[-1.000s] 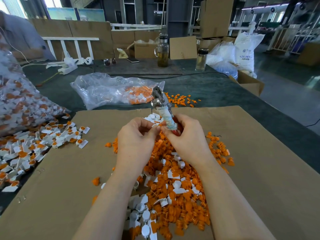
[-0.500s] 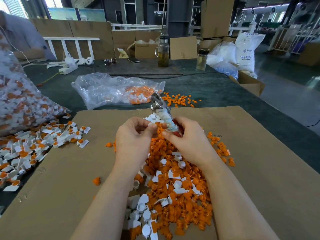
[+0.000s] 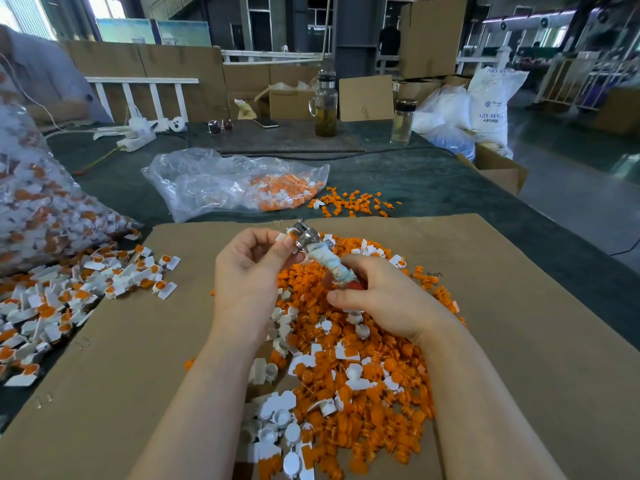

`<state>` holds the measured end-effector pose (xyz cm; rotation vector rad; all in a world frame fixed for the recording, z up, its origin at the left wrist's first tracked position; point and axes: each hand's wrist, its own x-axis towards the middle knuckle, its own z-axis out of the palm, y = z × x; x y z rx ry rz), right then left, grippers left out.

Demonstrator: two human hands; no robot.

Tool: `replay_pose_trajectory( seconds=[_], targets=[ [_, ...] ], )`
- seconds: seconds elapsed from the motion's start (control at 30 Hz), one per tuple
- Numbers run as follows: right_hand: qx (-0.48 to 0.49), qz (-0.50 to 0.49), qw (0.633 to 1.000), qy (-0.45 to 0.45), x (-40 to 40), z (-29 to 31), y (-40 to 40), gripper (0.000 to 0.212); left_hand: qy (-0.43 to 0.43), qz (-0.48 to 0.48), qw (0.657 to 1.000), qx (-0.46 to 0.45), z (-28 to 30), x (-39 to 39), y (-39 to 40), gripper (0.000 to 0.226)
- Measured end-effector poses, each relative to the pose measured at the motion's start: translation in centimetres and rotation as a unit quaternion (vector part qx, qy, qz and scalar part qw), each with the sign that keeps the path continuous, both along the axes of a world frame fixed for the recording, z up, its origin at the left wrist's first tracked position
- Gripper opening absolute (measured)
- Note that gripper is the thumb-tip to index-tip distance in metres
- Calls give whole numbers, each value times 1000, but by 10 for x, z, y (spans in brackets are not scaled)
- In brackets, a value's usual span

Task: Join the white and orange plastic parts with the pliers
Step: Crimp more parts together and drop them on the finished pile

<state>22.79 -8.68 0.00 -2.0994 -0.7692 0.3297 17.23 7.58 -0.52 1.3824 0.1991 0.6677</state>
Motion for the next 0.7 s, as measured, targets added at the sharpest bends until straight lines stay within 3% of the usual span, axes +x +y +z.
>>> replay_pose_trajectory(
  seconds=[0.17,0.33,0.57,0.7],
  targets=[
    [-1,11,1000,7,-2,0,1,17,5,2,1000,12,0,-1,1,7],
    [-25,4,998,-56,-3,0,5,20,6,0,1000,-7,-1,-1,2,7],
    [-44,2,996,-77,-3,1,9,31,20,11,1000,-8,-3,2,4,9],
    [-54,-3,995,-80,-1,-2,11,18,21,1,999,-36,-1,1,4,7]
  ],
)
